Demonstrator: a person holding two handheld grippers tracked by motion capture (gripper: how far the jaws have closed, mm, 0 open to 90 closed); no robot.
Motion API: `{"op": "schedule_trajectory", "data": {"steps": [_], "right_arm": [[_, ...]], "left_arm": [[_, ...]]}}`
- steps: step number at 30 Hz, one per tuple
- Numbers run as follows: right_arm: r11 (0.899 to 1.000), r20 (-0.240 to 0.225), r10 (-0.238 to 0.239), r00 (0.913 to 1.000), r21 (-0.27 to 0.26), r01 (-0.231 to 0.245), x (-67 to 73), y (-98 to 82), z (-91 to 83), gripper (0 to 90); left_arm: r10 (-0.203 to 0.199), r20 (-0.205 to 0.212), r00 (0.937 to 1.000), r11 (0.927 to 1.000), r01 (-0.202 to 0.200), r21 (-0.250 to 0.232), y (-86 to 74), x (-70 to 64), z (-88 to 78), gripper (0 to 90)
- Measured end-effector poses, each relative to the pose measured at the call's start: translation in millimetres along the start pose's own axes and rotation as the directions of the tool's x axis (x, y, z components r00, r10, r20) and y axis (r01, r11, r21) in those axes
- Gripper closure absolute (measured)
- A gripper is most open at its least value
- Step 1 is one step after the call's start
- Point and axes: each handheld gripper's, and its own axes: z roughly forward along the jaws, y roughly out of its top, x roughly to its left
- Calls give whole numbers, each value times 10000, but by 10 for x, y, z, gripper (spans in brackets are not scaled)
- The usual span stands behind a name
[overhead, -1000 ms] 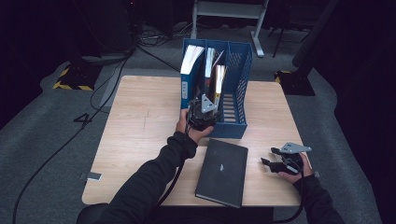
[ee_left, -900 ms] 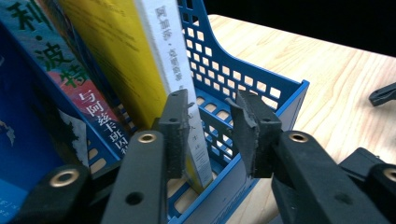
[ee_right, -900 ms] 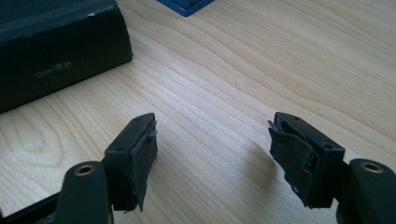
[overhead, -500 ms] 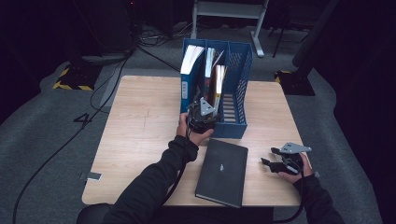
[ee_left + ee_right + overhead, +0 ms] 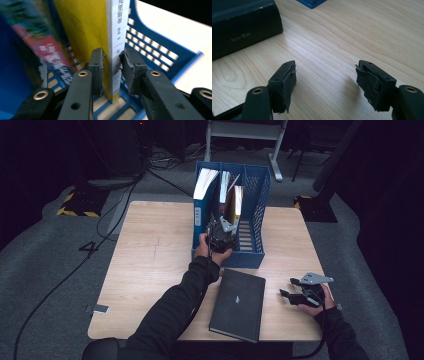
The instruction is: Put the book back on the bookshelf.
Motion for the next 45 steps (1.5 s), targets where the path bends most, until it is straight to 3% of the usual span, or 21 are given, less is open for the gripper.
{"op": "schedule_trajectory", "data": {"steps": [4,9,18,26,29,32,33,37,39,40,43,45], "right_arm": [[10000,-31,10,10000,-4,-10,-5,0,2,319],[10000,-36,15,10000,-3,-15,-6,1,3,318],[10000,-41,26,10000,1,-26,-5,1,2,319],[10000,-64,49,10000,29,-49,-10,-1,0,317],[10000,-68,63,10000,45,-63,-13,-1,0,314],[10000,-67,90,9999,41,-89,-14,-2,0,313],[9999,-65,91,9999,42,-91,-15,-2,0,313],[9999,-62,118,9999,45,-118,-17,-1,1,309],[9999,-67,140,9999,44,-140,-17,-2,2,309],[9999,-67,140,9999,44,-140,-17,-2,2,309],[9996,-130,282,9995,80,-281,-29,-4,3,307],[9995,-172,309,9994,107,-308,-34,-3,3,307]], "left_arm": [[-115,-309,9995,9999,115,10,23,70,44,723],[-51,-493,9988,10000,54,69,72,47,116,726],[-454,-1022,9937,9986,478,212,196,26,276,729],[-469,-1029,9936,9986,491,197,204,9,303,727],[-328,-963,9948,9990,356,276,189,16,287,739],[-34,-564,9984,9997,47,236,152,30,217,714],[239,-325,9992,9993,-230,283,133,32,175,703],[635,147,9979,9978,-638,189,71,14,39,666],[998,353,9944,9949,-1002,106,38,2,-56,646],[998,353,9944,9949,-1002,106,38,2,-56,633],[1469,727,9865,9890,-1477,67,-43,-24,-182,612],[1897,911,9776,9815,-1911,66,-114,-41,-281,586]]}}
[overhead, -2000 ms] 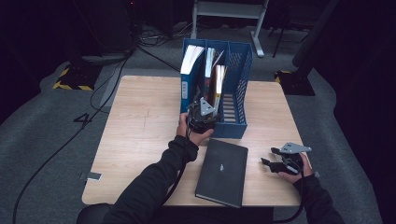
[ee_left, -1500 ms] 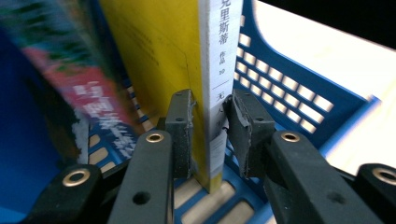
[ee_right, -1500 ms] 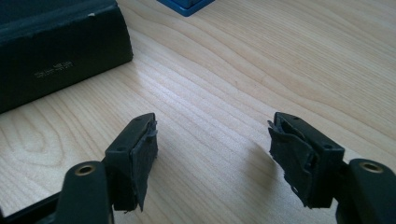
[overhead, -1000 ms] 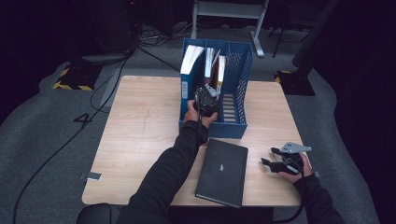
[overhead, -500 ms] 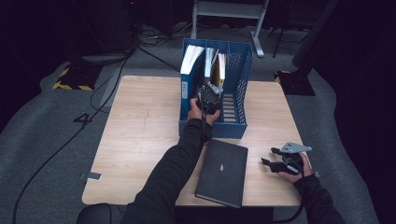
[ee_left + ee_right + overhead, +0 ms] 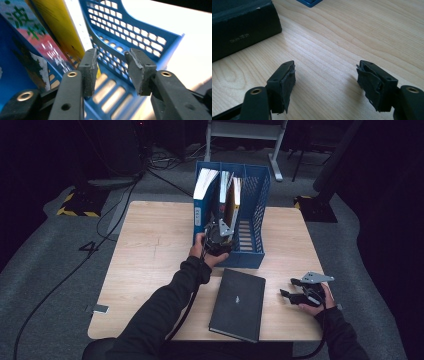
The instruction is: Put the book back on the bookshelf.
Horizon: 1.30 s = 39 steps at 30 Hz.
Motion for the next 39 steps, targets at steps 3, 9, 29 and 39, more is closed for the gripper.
{"op": "schedule_trajectory", "data": {"steps": [3,9,29,39], "right_arm": [[10000,-7,43,10000,2,-43,-1,0,0,307],[9999,-56,136,9999,28,-135,-10,0,2,306],[9997,-18,231,9997,56,-231,-7,-4,-3,300],[9997,2,221,9998,58,-221,-5,-5,-5,299]], "left_arm": [[234,473,9986,9997,-237,58,-110,-9,-127,541],[607,816,9948,9978,-625,205,-304,-1,-326,490],[1109,1093,9878,9800,-1270,1533,-1076,26,-737,408],[1236,1154,9856,9710,-1442,1908,-1336,10,-873,348]]}}
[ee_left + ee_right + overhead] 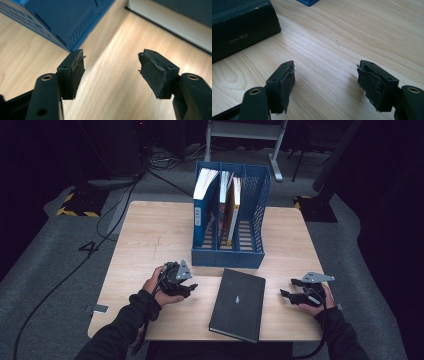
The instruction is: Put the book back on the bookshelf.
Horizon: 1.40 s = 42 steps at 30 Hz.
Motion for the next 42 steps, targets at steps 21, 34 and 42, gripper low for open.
{"op": "schedule_trajectory", "data": {"steps": [21,34,42], "right_arm": [[9966,-872,-788,9931,-315,763,331,146,-62,306],[9946,-2477,-949,9642,-647,813,780,343,-205,275],[9903,-3001,-1237,9459,235,1369,905,295,-144,288]], "left_arm": [[272,2107,9772,9995,-303,115,-340,-392,-25,291],[538,2994,9526,9984,-562,-8,-242,-434,188,224],[535,2966,9535,9985,-543,-53,-158,-395,267,249]]}}
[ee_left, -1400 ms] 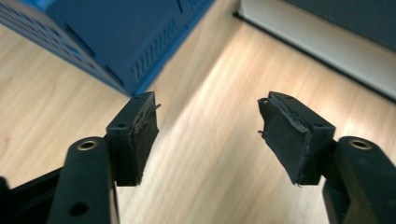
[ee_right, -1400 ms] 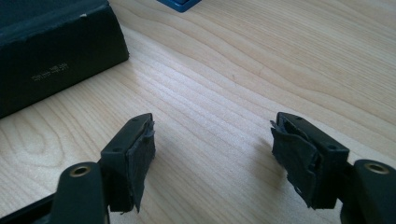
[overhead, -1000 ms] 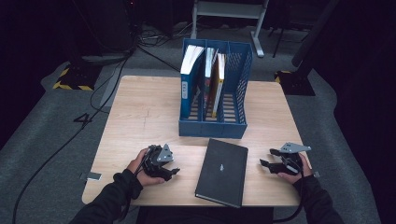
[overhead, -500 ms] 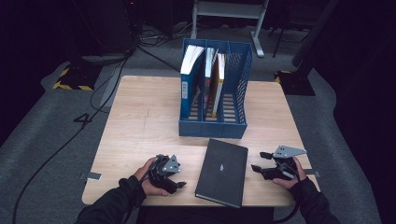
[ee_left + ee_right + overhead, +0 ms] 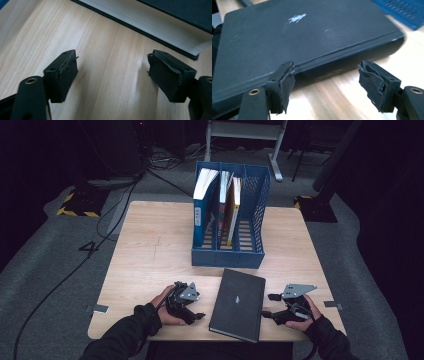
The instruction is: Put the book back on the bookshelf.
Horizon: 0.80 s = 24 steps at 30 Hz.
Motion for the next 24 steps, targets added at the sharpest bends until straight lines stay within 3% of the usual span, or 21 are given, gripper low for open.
{"op": "schedule_trajectory", "data": {"steps": [4,9,10,15,19,24], "right_arm": [[9997,-55,-40,10000,240,41,1,0,10,333],[9980,-122,-301,9995,548,307,-47,-53,3,473],[9963,99,-430,9990,752,422,-56,-68,15,515],[9859,361,-988,9944,1394,929,-43,-82,112,538],[9850,316,-1103,9934,1370,1050,-64,-74,115,575],[9825,392,-1418,9891,1271,1358,-68,-65,122,691]], "left_arm": [[-153,-80,9999,9998,152,-146,40,61,33,323],[-177,-27,9998,9997,176,-160,103,94,79,376],[-119,-8,9999,9998,119,-177,119,106,90,382],[2,89,10000,10000,-2,-77,193,139,131,438],[10,601,9982,9999,-4,-107,260,196,170,475],[260,672,9974,9997,-260,-14,365,243,213,546]]}}
